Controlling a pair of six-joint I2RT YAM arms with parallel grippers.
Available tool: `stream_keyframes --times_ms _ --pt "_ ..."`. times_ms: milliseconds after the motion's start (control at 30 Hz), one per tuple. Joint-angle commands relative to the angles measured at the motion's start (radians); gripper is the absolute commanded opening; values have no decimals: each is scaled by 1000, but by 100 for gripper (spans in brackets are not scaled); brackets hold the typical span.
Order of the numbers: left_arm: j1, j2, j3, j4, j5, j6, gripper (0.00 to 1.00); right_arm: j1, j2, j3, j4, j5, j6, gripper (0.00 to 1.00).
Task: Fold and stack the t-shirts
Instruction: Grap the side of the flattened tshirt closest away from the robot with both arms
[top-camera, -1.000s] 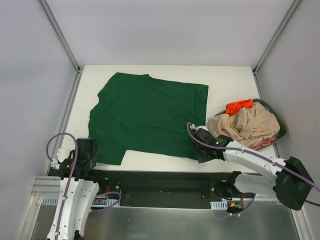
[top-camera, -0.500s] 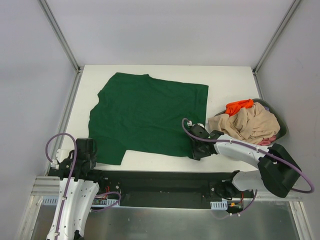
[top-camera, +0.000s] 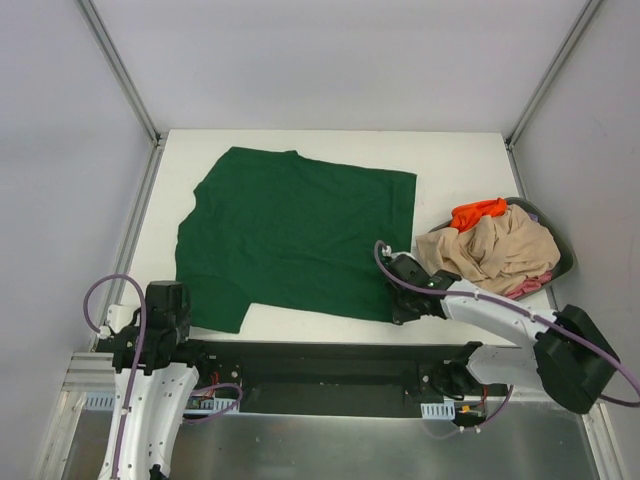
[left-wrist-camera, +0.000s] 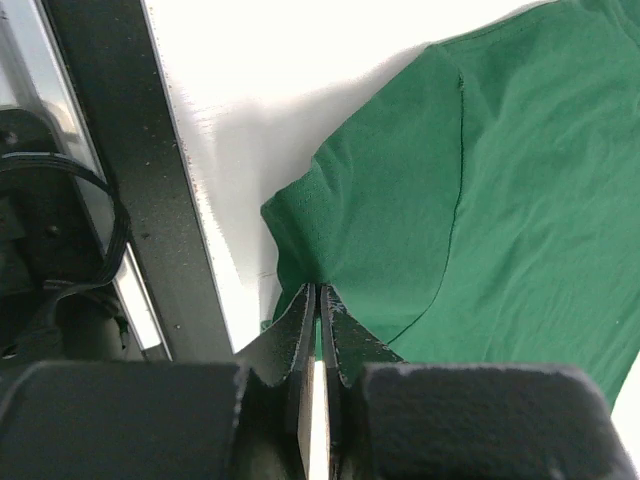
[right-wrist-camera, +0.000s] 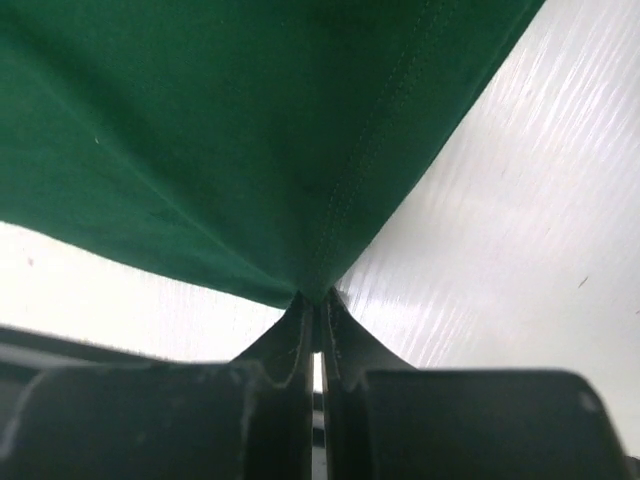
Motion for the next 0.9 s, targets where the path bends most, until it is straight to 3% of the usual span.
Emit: stream_keyframes --times_ms 0,200,367,600,867 --pt "10 -33 66 -131 -30 -16 0 5 -130 -47 -82 -109 -14 0" --pt "10 -107 106 -178 -26 -26 0 12 -231 -44 -128 -260 -38 0" --pt "11 -118 104 -155 -20 -15 0 12 -272 -18 -139 -235 -35 1" --pt "11 42 109 52 42 53 0 -37 -231 58 -194 -179 -20 1" --pt "10 208 138 239 33 65 0 -155 -179 100 -174 -310 -23 3"
